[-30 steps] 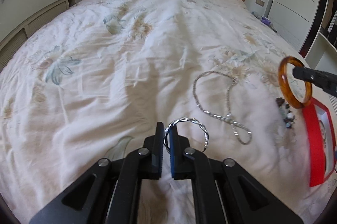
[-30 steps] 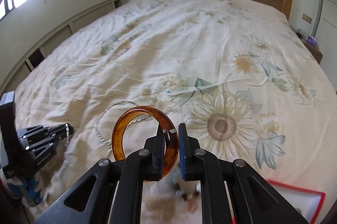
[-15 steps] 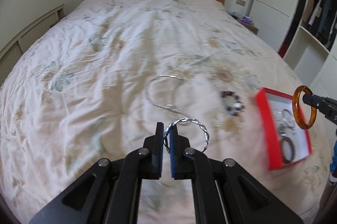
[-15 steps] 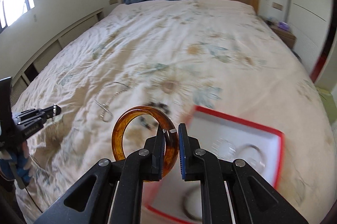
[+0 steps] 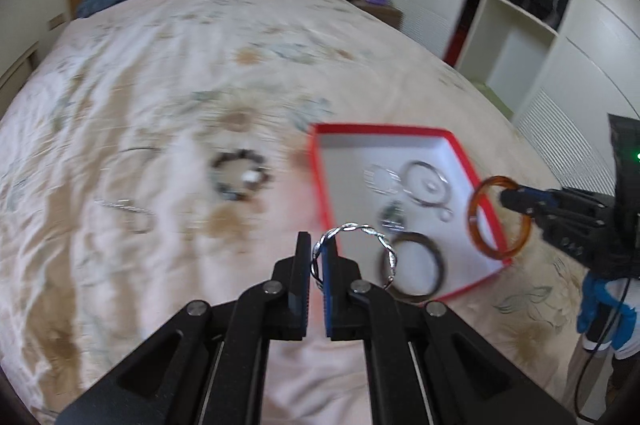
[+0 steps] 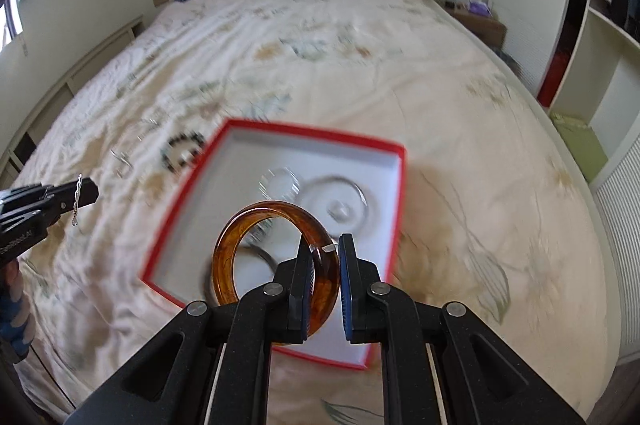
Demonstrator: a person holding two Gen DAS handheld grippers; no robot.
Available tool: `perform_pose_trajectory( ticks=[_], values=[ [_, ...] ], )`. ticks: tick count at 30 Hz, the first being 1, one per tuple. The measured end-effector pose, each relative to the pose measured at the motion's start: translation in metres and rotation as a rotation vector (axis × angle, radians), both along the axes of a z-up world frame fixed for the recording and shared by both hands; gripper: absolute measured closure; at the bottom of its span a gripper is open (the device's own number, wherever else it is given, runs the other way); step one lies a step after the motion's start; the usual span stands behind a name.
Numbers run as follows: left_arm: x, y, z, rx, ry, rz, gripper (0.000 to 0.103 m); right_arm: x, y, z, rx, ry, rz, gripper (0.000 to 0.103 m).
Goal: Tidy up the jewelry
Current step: 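Carry the hoop and amber bangle into the red box and open both grippers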
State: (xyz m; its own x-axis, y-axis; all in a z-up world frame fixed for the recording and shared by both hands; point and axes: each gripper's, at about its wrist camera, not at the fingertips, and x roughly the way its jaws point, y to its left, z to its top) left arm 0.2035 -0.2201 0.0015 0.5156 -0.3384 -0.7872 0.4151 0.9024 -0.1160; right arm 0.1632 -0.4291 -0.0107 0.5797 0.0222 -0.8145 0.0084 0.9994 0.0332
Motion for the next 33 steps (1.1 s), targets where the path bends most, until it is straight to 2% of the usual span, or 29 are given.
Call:
perform_pose_trajectory(
  ticks=[5, 12, 19, 26, 33],
  values=[
    [0.001, -0.049, -0.027, 0.029, 0.056, -0.062, 0.099, 0.003, -0.014, -0.025, -0.005, 0.041, 0.015, 0.091],
    [-0.002, -0.089, -0.054, 0.064, 0.102, -0.14, 0.099, 0.014, -0.014, -0.051, -0.034, 0.079, 0.087, 0.091],
    [-0.001, -0.109, -0.074, 0.081, 0.147, -0.186, 0.099, 0.034, -0.016, -0.058, -0.084, 0.069, 0.133, 0.091],
    [0.003, -0.122, -0.089, 0.119, 0.17, -0.216, 0.098, 0.065, -0.019, -0.057, -0.085, 0.053, 0.157, 0.091],
    [0.007, -0.128, -0.091, 0.131, 0.167, -0.246, 0.098, 0.077, -0.015, -0.071, -0.101, 0.085, 0.203, 0.091]
  ],
)
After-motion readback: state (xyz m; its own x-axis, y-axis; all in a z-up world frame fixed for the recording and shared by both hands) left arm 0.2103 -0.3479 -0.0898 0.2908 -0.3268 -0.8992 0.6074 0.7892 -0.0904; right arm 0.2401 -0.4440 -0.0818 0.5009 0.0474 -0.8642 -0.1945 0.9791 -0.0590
